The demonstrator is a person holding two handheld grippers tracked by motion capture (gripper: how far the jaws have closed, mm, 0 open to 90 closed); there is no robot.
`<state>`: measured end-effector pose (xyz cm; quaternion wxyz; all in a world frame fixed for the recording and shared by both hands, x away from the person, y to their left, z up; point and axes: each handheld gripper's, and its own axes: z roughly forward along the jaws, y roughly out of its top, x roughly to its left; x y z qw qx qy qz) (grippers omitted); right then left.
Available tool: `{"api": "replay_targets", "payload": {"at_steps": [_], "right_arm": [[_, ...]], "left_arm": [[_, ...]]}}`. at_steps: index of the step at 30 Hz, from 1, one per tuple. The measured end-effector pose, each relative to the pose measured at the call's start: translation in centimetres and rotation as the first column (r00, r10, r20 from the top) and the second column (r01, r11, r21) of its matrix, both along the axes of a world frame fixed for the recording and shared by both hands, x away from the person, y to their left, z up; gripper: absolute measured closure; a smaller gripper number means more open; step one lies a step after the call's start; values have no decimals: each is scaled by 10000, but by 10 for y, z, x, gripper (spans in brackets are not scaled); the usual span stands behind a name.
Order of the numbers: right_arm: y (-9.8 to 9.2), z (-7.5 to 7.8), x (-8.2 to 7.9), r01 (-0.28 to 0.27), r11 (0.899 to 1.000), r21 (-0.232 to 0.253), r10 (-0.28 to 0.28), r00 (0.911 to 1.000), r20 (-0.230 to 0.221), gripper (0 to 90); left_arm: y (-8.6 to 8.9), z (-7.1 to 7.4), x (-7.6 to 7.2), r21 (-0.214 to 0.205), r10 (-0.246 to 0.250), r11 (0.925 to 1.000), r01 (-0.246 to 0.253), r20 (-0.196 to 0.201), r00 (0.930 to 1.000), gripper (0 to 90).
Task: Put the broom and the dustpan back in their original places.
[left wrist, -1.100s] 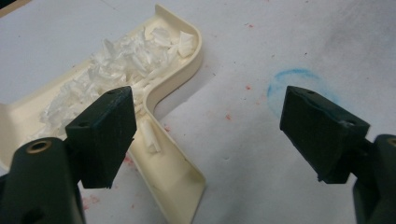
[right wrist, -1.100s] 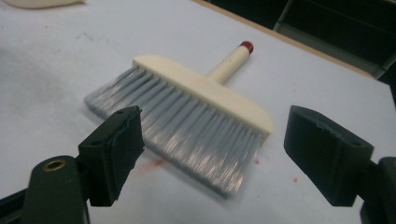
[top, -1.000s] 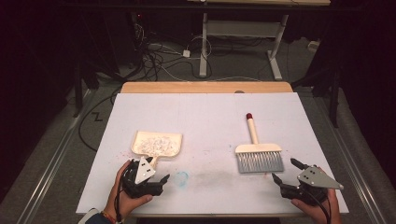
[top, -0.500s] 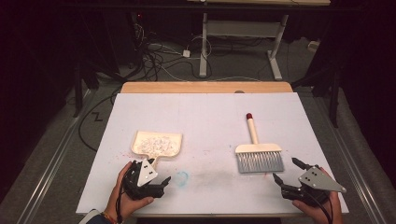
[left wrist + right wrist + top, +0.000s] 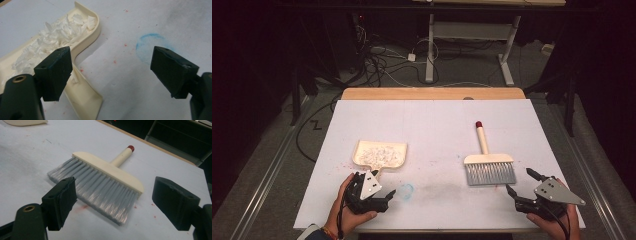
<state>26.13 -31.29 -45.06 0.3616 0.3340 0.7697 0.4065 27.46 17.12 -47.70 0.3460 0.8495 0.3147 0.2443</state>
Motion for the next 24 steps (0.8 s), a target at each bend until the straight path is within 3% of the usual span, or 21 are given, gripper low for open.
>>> {"api": "replay_targets", "payload": {"at_steps": [10, 24], "right_arm": [[-3, 0, 1, 4, 9997, -231, -1, 9999, 116, 200], [-8, 2, 2, 114, 9998, -150, -112, 9998, 152, 201]], "left_arm": [[-1, 0, 2, 5, -25, 10000, 25, -14, 10000, 175], [-2, -1, 2, 5, -18, 10000, 18, -21, 10000, 175]]}}
